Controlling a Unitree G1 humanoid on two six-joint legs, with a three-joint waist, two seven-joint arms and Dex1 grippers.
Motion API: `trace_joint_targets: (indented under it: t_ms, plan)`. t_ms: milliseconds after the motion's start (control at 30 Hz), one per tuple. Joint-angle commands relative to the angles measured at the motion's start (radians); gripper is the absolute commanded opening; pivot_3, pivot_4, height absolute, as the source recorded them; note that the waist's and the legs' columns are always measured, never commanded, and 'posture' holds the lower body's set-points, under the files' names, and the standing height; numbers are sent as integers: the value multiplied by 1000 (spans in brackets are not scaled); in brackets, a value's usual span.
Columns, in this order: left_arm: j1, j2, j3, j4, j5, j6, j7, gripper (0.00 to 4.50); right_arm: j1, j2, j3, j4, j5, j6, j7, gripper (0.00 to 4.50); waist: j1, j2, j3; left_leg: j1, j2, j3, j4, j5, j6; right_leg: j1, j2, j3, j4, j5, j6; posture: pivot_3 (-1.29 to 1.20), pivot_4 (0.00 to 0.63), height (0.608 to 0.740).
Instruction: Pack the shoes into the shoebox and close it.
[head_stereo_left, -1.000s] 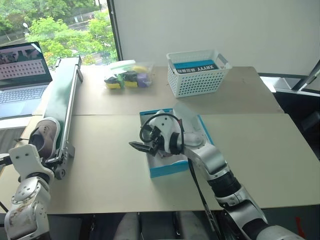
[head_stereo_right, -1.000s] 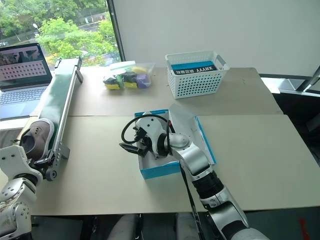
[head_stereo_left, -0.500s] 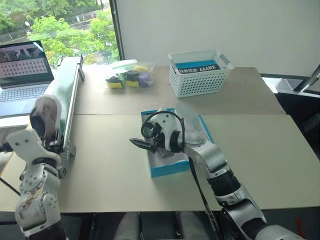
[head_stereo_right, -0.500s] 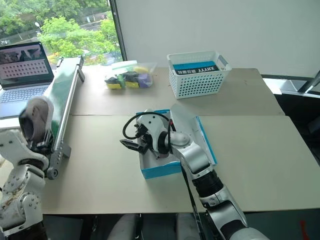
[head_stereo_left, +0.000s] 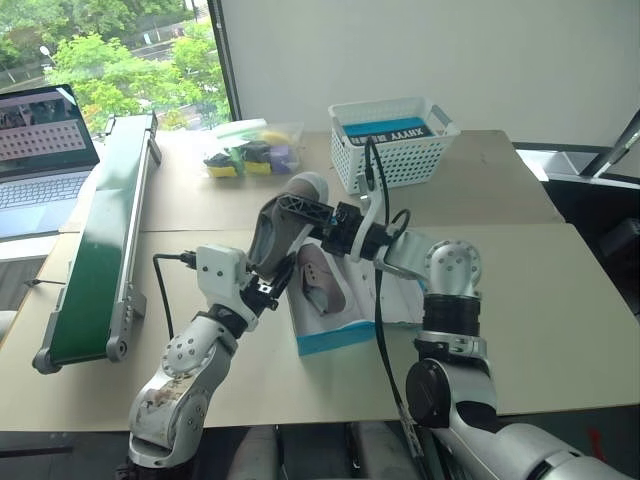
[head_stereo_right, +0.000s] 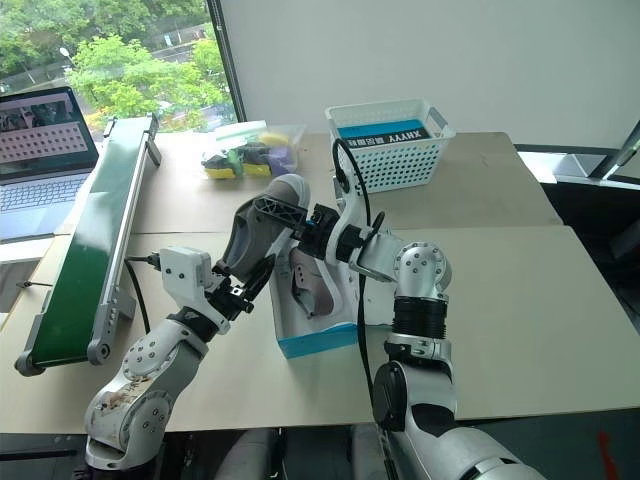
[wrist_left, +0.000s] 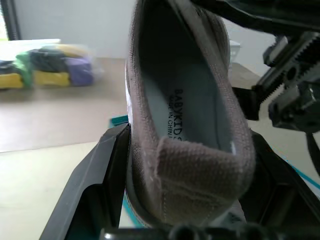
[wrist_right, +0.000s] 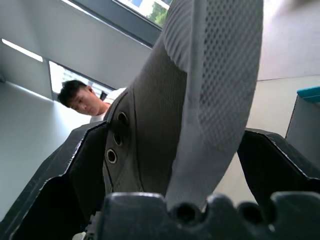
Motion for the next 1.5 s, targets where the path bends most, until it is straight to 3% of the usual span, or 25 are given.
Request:
trace_joint_targets:
  t_ms: [33,133,233,567,767,800,900,1033,1133,1200,1300,1500]
  plan:
    - [-35,-9,15,-43,-31,-7,-5,2760,-34,56,-4,-30,64,-2,-44,4500,1,0,0,0,0,0,0,0,0,0,0,0,0,0,0,0,150,735]
    - [-52,7,30,-23,-26,-6,-12,2760,-19,62,-8,-45,94,-17,-80,4500,7,0,0,-1,0,0,1,0,0,0,0,0,-1,0,0,0,150,735]
    - [-62,9,46,-10,-24,-6,-5,2748,-6,62,-4,-58,116,-28,-110,3789,8,0,0,-1,0,0,1,0,0,0,0,0,-1,0,0,0,150,735]
    - [-54,24,16,2,5,6,-9,2748,5,53,5,-82,184,-31,-157,614,8,0,0,-1,0,0,1,0,0,0,0,0,-1,0,0,0,150,735]
    - [-36,36,6,-7,25,-14,-26,2748,-18,64,-45,-43,250,-42,-197,614,8,0,0,-1,0,0,1,0,0,0,0,0,-1,0,0,0,150,735]
    - [-31,47,3,-12,31,-17,-33,3501,-21,62,-48,-39,257,-48,-204,560,8,0,0,-1,0,0,1,0,0,0,0,0,-1,0,0,0,150,735]
    - [-22,88,-23,-23,59,-9,-50,4446,-31,56,-55,-29,275,-81,-231,560,8,0,0,-1,0,0,0,0,0,0,0,0,-1,0,0,0,150,735]
    - [60,192,8,-95,27,-1,-144,4446,-124,-43,-53,54,197,-186,-252,560,1,2,1,-1,0,0,1,0,0,0,0,0,-1,0,1,0,150,735]
    - [116,253,48,-122,10,0,-187,4446,-187,-130,-25,103,167,-154,-218,560,3,5,3,-1,0,1,0,0,0,-1,1,1,-1,0,0,0,150,735]
    - [158,299,92,-128,-3,0,-227,4446,-246,-221,27,148,143,-30,-193,560,7,5,3,-1,0,1,-1,0,0,-1,1,1,-2,-1,0,0,150,735]
    - [203,359,139,-120,-15,-14,-290,4446,-307,-356,203,176,76,188,-126,560,8,5,3,-2,0,1,-2,0,0,-2,1,1,-3,-1,0,0,150,735]
    - [194,384,114,-105,-8,-22,-328,4446,-336,-410,406,174,83,365,-27,560,5,5,3,-2,1,2,-3,0,0,-2,1,1,-4,-1,-1,0,150,735]
